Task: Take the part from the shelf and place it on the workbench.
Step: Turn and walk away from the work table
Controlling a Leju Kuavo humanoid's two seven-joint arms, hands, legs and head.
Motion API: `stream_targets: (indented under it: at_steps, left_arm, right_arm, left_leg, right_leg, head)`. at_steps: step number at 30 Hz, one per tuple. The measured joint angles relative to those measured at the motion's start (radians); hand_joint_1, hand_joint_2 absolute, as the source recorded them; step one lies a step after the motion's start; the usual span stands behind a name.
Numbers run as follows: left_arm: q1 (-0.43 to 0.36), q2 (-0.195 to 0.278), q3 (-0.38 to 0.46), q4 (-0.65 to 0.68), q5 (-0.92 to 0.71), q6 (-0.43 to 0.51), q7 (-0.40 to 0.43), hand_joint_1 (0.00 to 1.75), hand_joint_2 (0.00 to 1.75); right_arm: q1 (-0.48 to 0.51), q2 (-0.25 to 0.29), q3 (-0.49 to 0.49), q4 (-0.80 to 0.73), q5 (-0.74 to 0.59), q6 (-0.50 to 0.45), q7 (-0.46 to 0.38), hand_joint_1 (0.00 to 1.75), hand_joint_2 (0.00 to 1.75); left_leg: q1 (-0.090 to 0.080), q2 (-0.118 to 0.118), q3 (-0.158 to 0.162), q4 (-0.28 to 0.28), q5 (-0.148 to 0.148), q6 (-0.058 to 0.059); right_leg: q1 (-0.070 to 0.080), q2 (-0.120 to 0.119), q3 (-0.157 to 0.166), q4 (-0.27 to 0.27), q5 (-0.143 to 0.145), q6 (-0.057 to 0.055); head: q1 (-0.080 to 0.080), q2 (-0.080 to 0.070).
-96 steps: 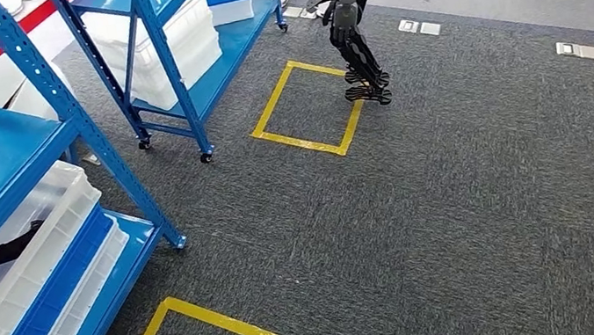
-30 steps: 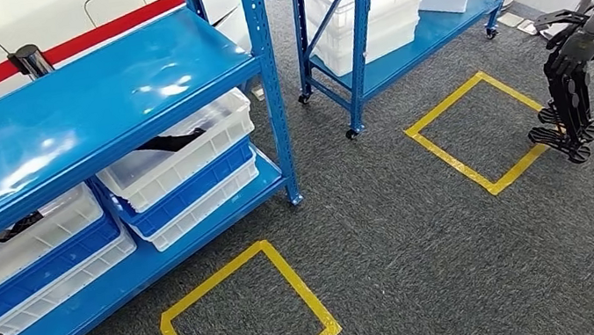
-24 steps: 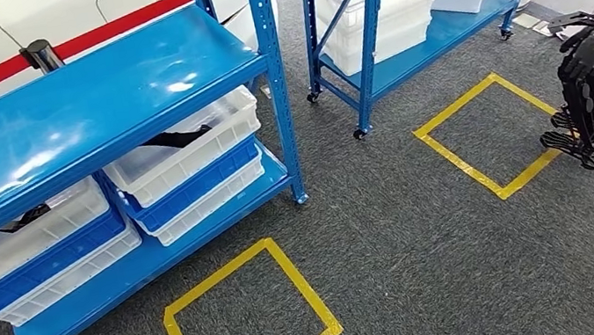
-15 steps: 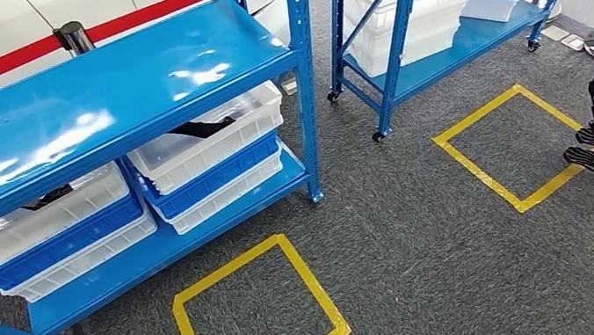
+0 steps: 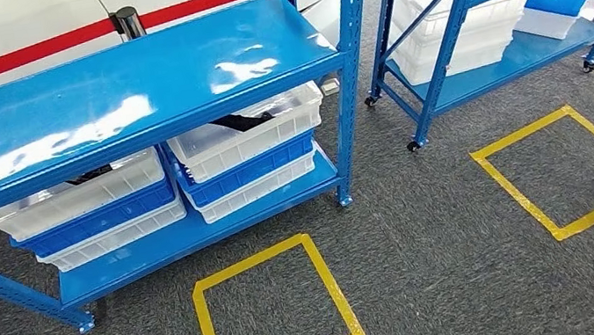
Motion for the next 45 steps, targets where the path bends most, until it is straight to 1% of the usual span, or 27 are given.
stream_targets:
  at_steps: [2, 4, 5, 8, 9, 12, 14, 16, 18, 21, 22, 23, 24, 26, 27, 29, 31, 33, 34, 36, 37, 38, 39, 40, 42, 44, 45]
  left_arm:
    - [0.0, 0.0, 0.0, 0.0, 0.0, 0.0, 0.0, 0.0, 0.0]
    - [0.001, 0.001, 0.0, 0.0, 0.0, 0.0, 0.0, 0.0, 0.0]
    - [0.001, 0.002, 0.0, 0.0, -0.001, 0.0, 0.0, 0.0, 0.0]
    - [0.002, 0.003, 0.0, 0.0, -0.002, 0.0, 0.002, 0.0, 0.0]
    - [0.002, 0.003, 0.0, 0.0, -0.002, 0.0, 0.003, 0.0, 0.0]
    - [0.0, 0.004, 0.0, 0.0, -0.003, 0.0, 0.004, 0.0, 0.0]
    - [-0.003, 0.004, 0.0, 0.0, -0.003, 0.0, 0.004, 0.0, 0.0]
    - [-0.002, 0.004, 0.0, 0.0, -0.004, 0.001, 0.004, 0.0, 0.0]
    - [-0.002, 0.002, 0.0, 0.0, -0.004, 0.002, 0.005, 0.0, 0.0]
    - [-0.003, 0.002, 0.0, 0.0, -0.004, 0.003, 0.006, 0.0, 0.0]
    - [-0.003, 0.002, 0.0, 0.0, -0.003, 0.003, 0.006, 0.0, 0.0]
    - [-0.002, 0.001, 0.0, 0.0, -0.003, 0.003, 0.006, 0.0, 0.0]
    - [-0.001, 0.001, 0.0, 0.0, -0.003, 0.003, 0.006, 0.0, 0.0]
    - [0.0, -0.001, 0.0, 0.0, -0.002, 0.003, 0.006, 0.0, 0.0]
    - [-0.001, -0.001, 0.0, 0.0, -0.002, 0.003, 0.006, 0.0, 0.0]
    - [-0.001, -0.001, 0.0, 0.0, -0.002, 0.003, 0.006, 0.0, 0.0]
    - [0.001, 0.0, 0.0, 0.0, -0.002, 0.003, 0.006, 0.0, 0.0]
    - [0.003, 0.001, 0.0, 0.0, -0.002, 0.003, 0.006, 0.0, 0.0]
    - [0.003, 0.001, 0.0, 0.0, -0.001, 0.003, 0.006, 0.0, 0.0]
    - [0.0, 0.001, 0.0, 0.0, -0.001, 0.003, 0.006, 0.0, 0.0]
    - [0.0, 0.001, 0.0, 0.0, -0.001, 0.003, 0.006, 0.0, 0.0]
    - [0.001, 0.001, 0.0, 0.0, -0.001, 0.003, 0.007, 0.0, 0.0]
    - [0.002, 0.001, 0.0, 0.0, -0.001, 0.003, 0.007, 0.0, 0.0]
    - [0.002, 0.001, 0.0, 0.0, -0.001, 0.003, 0.007, 0.0, 0.0]
    - [0.0, 0.002, 0.0, 0.0, -0.001, 0.003, 0.007, 0.0, 0.0]
    - [-0.004, 0.002, 0.0, 0.0, -0.001, 0.003, 0.007, 0.0, 0.0]
    - [-0.005, 0.003, 0.0, 0.0, -0.001, 0.003, 0.007, 0.0, 0.0]
  right_arm:
    - [0.0, 0.0, 0.0, 0.0, 0.0, 0.0, 0.0, 0.0, 0.0]
    - [-0.002, 0.0, 0.0, 0.0, 0.0, -0.001, 0.0, 0.0, 0.0]
    - [-0.002, 0.0, -0.001, 0.0, 0.0, -0.001, 0.0, 0.0, 0.0]
    - [0.001, -0.001, -0.007, 0.0, 0.001, -0.001, 0.0, 0.0, 0.0]
    - [0.001, -0.001, -0.008, 0.0, 0.002, -0.002, 0.0, 0.0, 0.0]
    - [-0.001, 0.0, -0.011, 0.0, 0.003, -0.003, 0.0, 0.0, 0.0]
    - [-0.002, 0.0, -0.014, 0.0, 0.004, -0.003, 0.0, 0.0, 0.0]
    - [-0.004, 0.0, -0.015, 0.0, 0.006, -0.004, 0.0, 0.0, 0.0]
    - [-0.005, -0.001, -0.016, 0.0, 0.01, -0.004, -0.001, 0.0, 0.0]
    - [-0.003, -0.001, -0.017, 0.0, 0.013, -0.004, -0.002, 0.0, 0.0]
    - [-0.002, -0.002, -0.017, 0.0, 0.013, -0.004, -0.002, 0.0, 0.0]
    - [-0.001, -0.002, -0.017, 0.0, 0.013, -0.004, -0.001, 0.0, 0.0]
    - [0.0, -0.003, -0.017, 0.0, 0.014, -0.004, -0.002, 0.0, 0.0]
    - [0.0, -0.004, -0.018, 0.0, 0.015, -0.004, -0.003, 0.0, 0.0]
    - [0.0, -0.004, -0.018, 0.0, 0.016, -0.004, -0.003, 0.0, 0.0]
    - [-0.001, -0.003, -0.018, 0.0, 0.017, -0.004, -0.004, 0.0, 0.0]
    - [-0.003, -0.003, -0.018, 0.0, 0.017, -0.004, -0.004, 0.0, 0.0]
    - [-0.004, -0.002, -0.018, 0.0, 0.017, -0.004, -0.004, 0.0, 0.0]
    - [-0.004, -0.002, -0.018, 0.0, 0.017, -0.004, -0.004, 0.0, 0.0]
    - [-0.001, -0.002, -0.018, 0.0, 0.018, -0.004, -0.004, 0.0, 0.0]
    - [0.0, -0.002, -0.018, 0.0, 0.017, -0.004, -0.004, 0.0, 0.0]
    - [0.0, -0.002, -0.018, 0.0, 0.017, -0.004, -0.004, 0.0, 0.0]
    - [0.0, -0.002, -0.018, 0.0, 0.017, -0.004, -0.004, 0.0, 0.0]
    - [-0.001, -0.001, -0.018, 0.0, 0.017, -0.004, -0.004, 0.0, 0.0]
    - [-0.001, -0.001, -0.018, 0.0, 0.016, -0.004, -0.004, 0.0, 0.0]
    - [-0.001, -0.001, -0.018, 0.0, 0.016, -0.004, -0.004, 0.0, 0.0]
    - [-0.002, -0.001, -0.018, 0.0, 0.016, -0.004, -0.004, 0.0, 0.0]
  left_leg:
    - [0.0, 0.0, 0.0, 0.0, 0.0, 0.0]
    - [0.001, -0.005, -0.001, -0.003, 0.001, -0.004]
    - [0.003, 0.011, -0.017, 0.029, -0.02, -0.01]
    - [0.011, 0.077, -0.122, 0.238, -0.109, -0.029]
    - [0.011, 0.085, -0.122, 0.238, -0.097, -0.028]
    - [0.005, 0.128, -0.024, 0.049, -0.017, -0.011]
    - [-0.002, 0.14, -0.005, 0.007, -0.011, -0.004]
    - [-0.004, 0.122, -0.004, -0.001, -0.006, 0.003]
    - [0.0, 0.105, 0.006, -0.018, 0.005, 0.015]
    - [0.003, 0.079, 0.007, -0.026, 0.013, 0.025]
    - [0.003, 0.068, 0.006, -0.026, 0.013, 0.026]
    - [0.003, 0.057, 0.006, -0.025, 0.013, 0.025]
    - [0.004, 0.046, 0.007, -0.024, 0.013, 0.025]
    - [0.006, 0.025, 0.008, -0.021, 0.011, 0.019]
    - [0.005, 0.015, 0.006, -0.015, 0.009, 0.013]
    - [0.002, 0.002, 0.001, -0.008, 0.004, 0.002]
    - [0.004, -0.007, -0.002, -0.007, 0.004, -0.006]
    - [0.007, 0.016, -0.014, 0.018, -0.014, -0.014]
    - [0.009, 0.036, -0.033, 0.059, -0.039, -0.018]
    - [0.01, 0.069, -0.098, 0.19, -0.105, -0.026]
    - [0.011, 0.075, -0.129, 0.25, -0.126, -0.028]
    - [0.012, 0.078, -0.146, 0.279, -0.129, -0.029]
    - [0.012, 0.081, -0.143, 0.269, -0.112, -0.028]
    - [0.012, 0.087, -0.121, 0.222, -0.08, -0.025]
    - [0.007, 0.12, -0.05, 0.087, -0.019, -0.015]
    - [-0.001, 0.142, -0.013, 0.013, 0.0, -0.007]
    - [-0.005, 0.138, -0.013, 0.007, -0.003, -0.005]
  right_leg:
    - [0.0, -0.001, 0.0, 0.0, 0.0, -0.001]
    - [0.001, -0.01, 0.003, 0.001, 0.001, -0.012]
    - [0.0, -0.023, 0.006, 0.0, 0.003, -0.025]
    - [0.003, -0.079, 0.011, -0.002, 0.005, -0.056]
    - [0.005, -0.093, 0.012, -0.002, 0.004, -0.057]
    - [0.011, -0.112, 0.018, -0.002, -0.002, -0.053]
    - [0.016, -0.124, 0.02, -0.003, -0.006, -0.045]
    - [0.019, -0.135, 0.023, -0.005, -0.008, -0.035]
    - [0.019, -0.112, 0.014, 0.026, -0.028, -0.029]
    - [0.015, -0.061, -0.073, 0.204, -0.108, -0.037]
    - [0.013, -0.056, -0.101, 0.256, -0.125, -0.034]
    - [0.012, -0.055, -0.112, 0.275, -0.125, -0.028]
    - [0.01, -0.053, -0.104, 0.253, -0.108, -0.017]
    - [0.002, -0.034, -0.044, 0.121, -0.047, 0.005]
    - [0.0, -0.022, -0.019, 0.058, -0.022, 0.007]
    - [0.0, -0.007, 0.004, -0.003, -0.001, -0.002]
    - [0.001, -0.019, 0.01, -0.005, 0.002, -0.021]
    - [-0.003, -0.033, 0.016, -0.007, 0.005, -0.037]
    - [-0.005, -0.041, 0.017, -0.008, 0.007, -0.043]
    - [0.0, -0.059, 0.017, -0.008, 0.004, -0.052]
    - [0.002, -0.069, 0.017, -0.008, 0.003, -0.053]
    - [0.003, -0.078, 0.018, -0.008, 0.002, -0.055]
    - [0.004, -0.086, 0.019, -0.008, 0.0, -0.056]
    - [0.004, -0.093, 0.021, -0.008, -0.001, -0.056]
    - [0.008, -0.107, 0.027, -0.007, -0.007, -0.052]
    - [0.015, -0.121, 0.031, -0.008, -0.012, -0.044]
    - [0.018, -0.128, 0.032, -0.009, -0.014, -0.039]
  head:
    - [0.0, 0.0]
    - [-0.002, 0.0]
    - [-0.004, 0.0]
    - [-0.009, 0.0]
    - [-0.009, 0.0]
    - [-0.008, 0.0]
    - [-0.008, 0.0]
    - [-0.008, 0.0]
    - [-0.007, 0.0]
    - [-0.003, 0.0]
    - [-0.002, 0.0]
    - [-0.003, 0.0]
    - [-0.002, 0.0]
    - [-0.002, 0.0]
    - [-0.002, 0.0]
    - [-0.003, 0.0]
    - [-0.004, 0.0]
    - [-0.005, 0.0]
    - [-0.006, 0.0]
    - [-0.008, 0.0]
    - [-0.008, 0.0]
    - [-0.008, 0.0]
    - [-0.008, 0.0]
    - [-0.009, 0.0]
    - [-0.009, 0.0]
    - [-0.007, 0.0]
    - [-0.006, 0.0]
